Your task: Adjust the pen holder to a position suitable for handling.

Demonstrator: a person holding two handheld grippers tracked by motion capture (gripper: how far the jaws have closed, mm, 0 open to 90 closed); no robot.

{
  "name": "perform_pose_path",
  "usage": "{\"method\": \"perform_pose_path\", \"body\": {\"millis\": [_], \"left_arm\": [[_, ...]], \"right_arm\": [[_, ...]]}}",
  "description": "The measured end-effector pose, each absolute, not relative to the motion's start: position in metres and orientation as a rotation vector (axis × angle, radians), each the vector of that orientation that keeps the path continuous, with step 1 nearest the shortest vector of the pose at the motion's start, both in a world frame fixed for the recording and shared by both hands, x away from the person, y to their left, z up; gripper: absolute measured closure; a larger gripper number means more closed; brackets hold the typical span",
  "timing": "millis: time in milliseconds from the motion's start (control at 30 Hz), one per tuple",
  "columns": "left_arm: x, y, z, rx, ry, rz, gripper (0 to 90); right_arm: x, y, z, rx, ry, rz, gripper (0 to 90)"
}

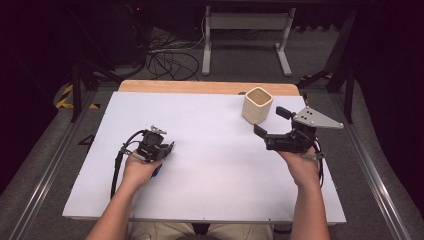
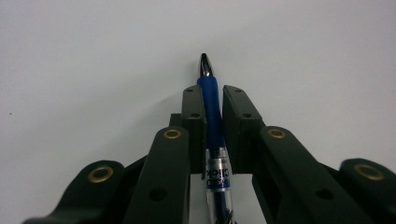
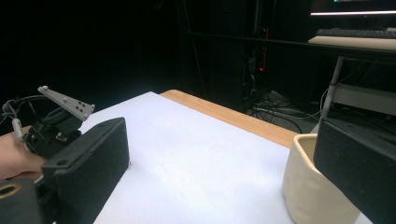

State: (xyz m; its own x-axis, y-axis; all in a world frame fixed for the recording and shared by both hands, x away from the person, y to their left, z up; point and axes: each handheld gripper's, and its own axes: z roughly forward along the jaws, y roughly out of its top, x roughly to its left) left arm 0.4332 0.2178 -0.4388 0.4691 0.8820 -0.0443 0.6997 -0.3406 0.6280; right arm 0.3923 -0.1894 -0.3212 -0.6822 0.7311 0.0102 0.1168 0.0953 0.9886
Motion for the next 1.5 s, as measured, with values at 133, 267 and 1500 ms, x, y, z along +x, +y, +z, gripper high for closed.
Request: {"method": "perform_pose_path", "body": {"millis": [133,267,1500], "left_arm": [[0.429,0.218,-0.431,2.096,1.269,0.412,80.4],[0.426,0.219,-0.425,2.060,1.230,0.401,80.3],[0.388,0.219,-0.379,1.672,0.933,0.424,80.4]], "right_arm": [[0.392,-0.189,-0.321,0.825,1.886,1.626,4.1],[0.393,-0.188,-0.322,0.825,1.888,1.626,4.3],[0.397,-0.178,-0.329,0.780,1.918,1.762,19.1]]}}
